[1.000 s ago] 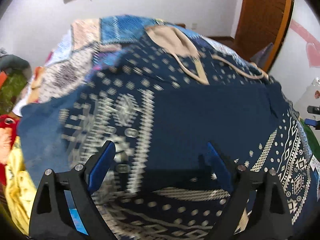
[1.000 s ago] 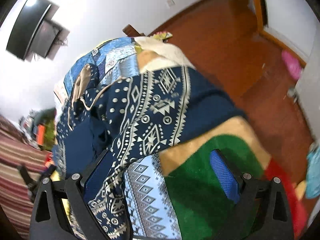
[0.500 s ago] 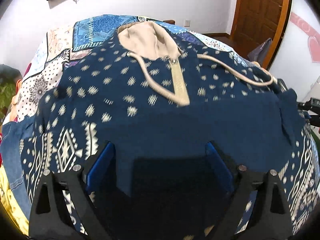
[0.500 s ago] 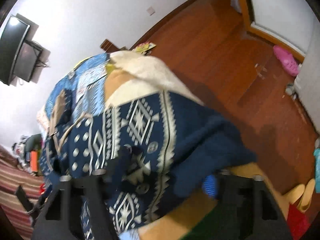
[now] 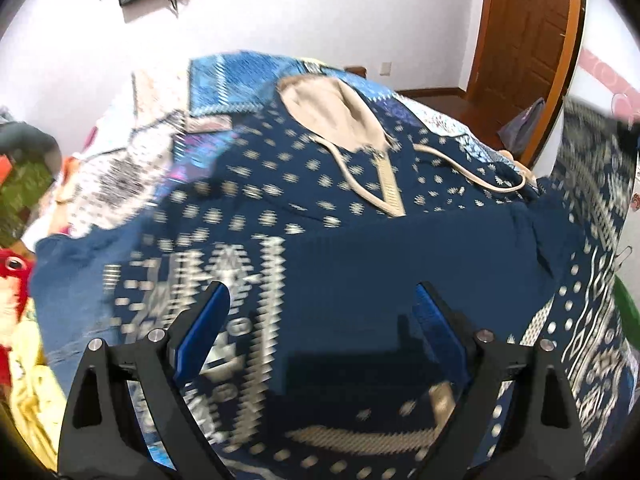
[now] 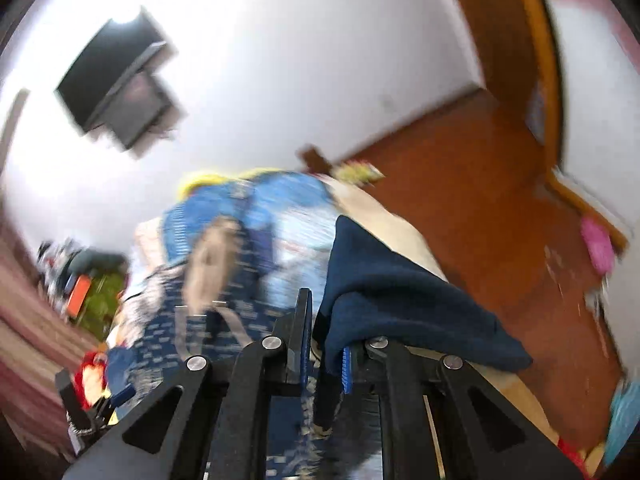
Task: Fold large clothes
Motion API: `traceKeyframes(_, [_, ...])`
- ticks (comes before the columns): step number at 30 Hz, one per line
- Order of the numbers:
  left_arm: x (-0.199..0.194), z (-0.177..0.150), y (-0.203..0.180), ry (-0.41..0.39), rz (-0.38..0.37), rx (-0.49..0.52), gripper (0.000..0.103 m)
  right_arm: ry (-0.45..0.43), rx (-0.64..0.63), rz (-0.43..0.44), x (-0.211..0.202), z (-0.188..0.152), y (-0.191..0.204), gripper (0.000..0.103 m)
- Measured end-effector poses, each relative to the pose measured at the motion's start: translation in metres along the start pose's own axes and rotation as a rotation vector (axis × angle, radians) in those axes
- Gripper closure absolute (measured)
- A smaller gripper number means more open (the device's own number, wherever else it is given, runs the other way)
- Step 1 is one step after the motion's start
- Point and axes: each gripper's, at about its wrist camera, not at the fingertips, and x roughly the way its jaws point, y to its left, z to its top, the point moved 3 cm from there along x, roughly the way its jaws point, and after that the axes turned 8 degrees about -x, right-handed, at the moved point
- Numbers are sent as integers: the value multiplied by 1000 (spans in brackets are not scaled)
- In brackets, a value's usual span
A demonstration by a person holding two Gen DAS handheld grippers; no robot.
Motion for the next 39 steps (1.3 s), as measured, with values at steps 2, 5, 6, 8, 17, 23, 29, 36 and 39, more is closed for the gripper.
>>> traceKeyframes(2, [-15, -1, 12, -22, 3, -6, 10, -2, -82, 47, -3, 10, 44, 94])
traceKeyframes(5, [-35, -4, 32, -43, -9, -49, 10, 40, -158, 100, 10, 7, 99, 94])
traceKeyframes(6, [-41, -6, 37, -49, -14, -62, 10, 69, -177, 115, 21, 1, 117, 94])
traceKeyframes(8, [-52, -12, 48, -60, -14, -79, 10, 133, -200, 134, 43, -17, 142, 94])
traceKeyframes(17, [-74, -50, 84, -45, 48, -47, 10, 456, -231, 22, 137, -151, 167, 94])
traceKeyframes(23, [-73, -72, 87, -17, 77, -15, 10, 514, -97, 41, 121, -174, 145, 93])
traceKeyframes(29, [-80, -82, 72, 6, 39, -24, 10, 603, -116, 58, 87, -192, 140, 93])
traceKeyframes(36, [-91, -62, 29, -1, 13, 20, 10, 591, -206, 124, 27, -194, 122, 93])
traceKeyframes(39, [-95, -45, -1, -24, 2, 66, 10, 470, -283, 57, -4, -168, 106, 93])
